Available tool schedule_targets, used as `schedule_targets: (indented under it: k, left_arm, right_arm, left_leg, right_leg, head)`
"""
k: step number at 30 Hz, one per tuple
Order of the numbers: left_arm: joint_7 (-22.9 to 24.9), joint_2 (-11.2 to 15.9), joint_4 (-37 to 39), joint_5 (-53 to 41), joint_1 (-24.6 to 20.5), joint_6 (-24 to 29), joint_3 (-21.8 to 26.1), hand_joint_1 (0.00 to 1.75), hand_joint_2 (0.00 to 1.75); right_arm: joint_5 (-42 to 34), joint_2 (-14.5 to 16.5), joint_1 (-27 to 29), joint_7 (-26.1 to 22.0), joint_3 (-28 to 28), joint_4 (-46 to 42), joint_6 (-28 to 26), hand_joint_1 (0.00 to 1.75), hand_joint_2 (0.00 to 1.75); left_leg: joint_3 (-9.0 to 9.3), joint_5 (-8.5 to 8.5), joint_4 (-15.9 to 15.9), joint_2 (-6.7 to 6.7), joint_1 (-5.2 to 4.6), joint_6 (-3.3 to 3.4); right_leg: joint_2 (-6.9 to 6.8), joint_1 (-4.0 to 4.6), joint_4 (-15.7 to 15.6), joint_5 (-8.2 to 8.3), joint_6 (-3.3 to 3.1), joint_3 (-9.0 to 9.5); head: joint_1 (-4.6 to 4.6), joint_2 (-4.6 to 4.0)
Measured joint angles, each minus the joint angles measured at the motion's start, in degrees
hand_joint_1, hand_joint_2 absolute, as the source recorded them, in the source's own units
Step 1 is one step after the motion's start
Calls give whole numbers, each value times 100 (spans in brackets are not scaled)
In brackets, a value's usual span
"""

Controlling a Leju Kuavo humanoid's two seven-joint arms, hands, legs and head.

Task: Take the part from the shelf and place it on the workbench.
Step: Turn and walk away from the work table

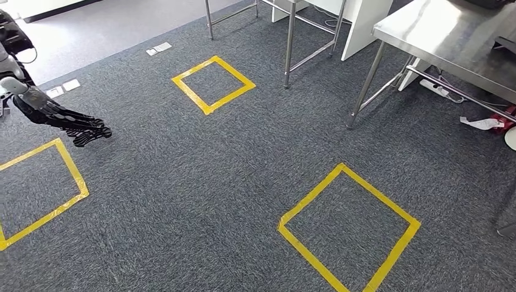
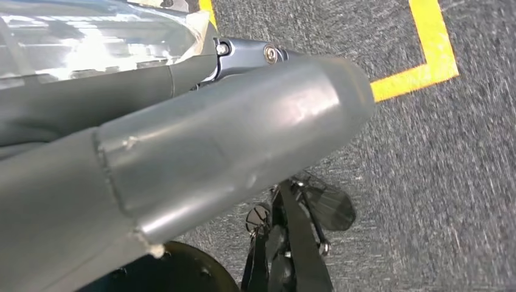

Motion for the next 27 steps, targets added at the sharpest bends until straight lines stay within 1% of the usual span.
schedule_targets:
  k: [1,2,3,4,5,6,7,8,9,10,11,12,13,14,15,16,17,18,19,20,21,22,23,24,25,26,27]
  left_arm:
    - [0,2,0,-4,-9,-1,0,0,0]
    - [0,2,0,-7,-21,-2,0,0,0]
    - [-1,1,0,-9,-32,-3,0,0,0]
    - [-1,0,0,-10,-37,-4,0,0,0]
    - [-2,0,0,-11,-35,-4,0,0,0]
    - [-2,-1,0,-12,-30,-4,0,0,0]
    - [-1,-3,0,-17,-26,-4,0,0,0]
    - [-1,-2,0,-28,-26,-3,0,0,0]
    - [0,-2,0,-44,-30,-3,-1,0,0]
    - [0,0,0,-60,-34,-5,-2,0,0]
    - [0,2,0,-79,-36,-14,-5,0,0]
    - [1,2,0,-95,-34,-23,-9,0,0]
    - [2,2,1,-109,-28,-32,-13,0,0]
    - [5,1,1,-122,-24,-39,-15,0,0]
    - [9,0,1,-128,-20,-39,-17,0,0]
    - [13,0,1,-132,-19,-39,-17,0,0]
    - [16,1,1,-133,-21,-39,-17,0,0]
    - [22,2,1,-134,-22,-37,-17,0,0]
    - [31,4,0,-136,-20,-35,-17,0,0]
    - [43,5,1,-140,-17,-30,-17,0,0]
    - [57,8,1,-145,-12,-26,-17,0,0]
    - [68,10,1,-151,-8,-21,-18,0,0]
    - [77,13,2,-158,-8,-15,-19,0,0]
    - [83,15,2,-165,-13,-10,-19,0,0]
    - [87,14,2,-172,-20,-7,-20,0,0]
    - [90,12,2,-177,-26,-5,-21,0,0]
    - [93,10,2,-181,-27,-5,-21,0,0]
  right_arm:
    - [3,0,-2,0,2,0,2,0,0]
    - [3,1,-3,0,3,0,3,0,0]
    - [3,-1,-4,0,4,0,3,0,0]
    - [3,-3,-8,1,4,0,3,0,0]
    - [2,-3,-15,2,5,-1,3,0,0]
    - [2,-4,-24,3,5,-1,3,0,0]
    - [1,-5,-30,4,6,-2,3,0,0]
    - [1,-4,-30,4,6,-2,2,0,0]
    - [1,-3,-22,4,6,-1,2,0,0]
    - [0,-2,-11,4,6,-1,0,0,0]
    - [-3,-2,3,5,6,1,-1,0,0]
    - [-8,-5,17,6,6,1,-4,0,0]
    - [-12,-9,25,7,6,2,-7,0,0]
    - [-16,-11,30,8,6,2,-9,0,0]
    - [-18,-13,31,9,6,2,-11,0,0]
    - [-19,-14,31,9,6,3,-12,0,0]
    - [-21,-13,31,9,6,4,-12,0,0]
    - [-23,-11,28,9,6,5,-13,0,0]
    - [-24,-9,24,9,6,7,-13,0,0]
    - [-28,-7,18,14,5,8,-14,0,0]
    - [-29,-7,12,20,5,8,-16,0,0]
    - [-30,-7,9,25,4,9,-18,0,0]
    - [-31,-7,10,30,4,9,-22,0,0]
    - [-30,-5,14,32,4,9,-25,0,0]
    - [-29,-3,22,41,4,9,-28,0,0]
    - [-28,-2,32,51,4,10,-30,0,0]
    - [-29,-1,39,63,4,11,-30,0,0]
  left_leg:
    - [221,151,-403,133,0,5]
    - [385,250,-709,225,-4,23]
    - [475,289,-884,287,-18,45]
    - [490,289,-937,280,-41,76]
    - [477,304,-947,208,-59,117]
    - [476,329,-970,156,-62,165]
    - [475,360,-994,102,-63,218]
    - [472,394,-1019,49,-53,266]
    - [464,420,-1031,-8,-44,303]
    - [445,435,-1032,-74,-50,324]
    - [427,446,-1031,-147,-55,333]
    - [416,454,-1029,-222,-61,336]
    - [411,462,-1027,-297,-63,334]
    - [411,467,-1025,-371,-63,327]
    - [414,472,-1022,-442,-60,316]
    - [413,476,-1015,-508,-61,296]
    - [409,476,-1007,-566,-71,269]
    - [399,478,-1002,-611,-83,238]
    - [386,483,-1002,-649,-92,203]
    - [372,493,-1007,-688,-95,168]
    - [353,496,-1002,-706,-80,137]
    - [319,459,-947,-650,-74,111]
    - [247,360,-802,-545,-68,90]
    - [125,195,-536,-407,-64,74]
    - [-54,-13,-154,-271,-66,56]
    - [-250,-201,261,-201,-60,39]
    - [-408,-315,590,-164,-53,25]
  right_leg:
    - [-49,20,10,-13,20,7]
    - [-94,40,16,-29,47,7]
    - [-138,63,20,-44,79,17]
    - [-186,83,17,-52,115,27]
    - [-238,88,7,-51,150,45]
    - [-239,82,17,-62,186,49]
    - [-159,68,81,-113,211,27]
    - [-24,52,256,-225,216,-45]
    - [140,30,560,-393,205,-182]
    - [268,24,961,-585,186,-353]
    - [330,19,1364,-745,182,-534]
    - [353,19,1641,-829,197,-661]
    - [364,19,1704,-815,232,-686]
    - [376,14,1515,-707,280,-593]
    - [420,0,1127,-536,330,-407]
    - [527,-21,688,-371,364,-209]
    - [614,-28,325,-238,365,-56]
    - [683,-30,106,-164,341,32]
    - [712,-16,34,-142,296,53]
    - [659,4,32,-127,243,59]
    - [612,-18,28,-113,195,73]
    - [560,-32,19,-95,145,84]
    - [500,-47,8,-80,95,95]
    - [439,-54,0,-74,54,98]
    - [369,-28,0,-77,23,98]
    - [293,-7,1,-84,5,97]
    - [218,7,1,-90,-2,97]
  head:
    - [-10,0]
    - [-9,0]
    - [-1,0]
    - [9,0]
    - [23,0]
    - [30,0]
    - [33,0]
    - [42,0]
    - [55,0]
    - [67,0]
    - [77,0]
    - [79,0]
    - [81,0]
    - [84,0]
    - [86,0]
    - [92,0]
    - [97,0]
    - [97,0]
    - [97,0]
    - [92,0]
    - [85,0]
    - [82,0]
    - [66,0]
    - [49,0]
    - [33,0]
    - [16,0]
    - [13,0]
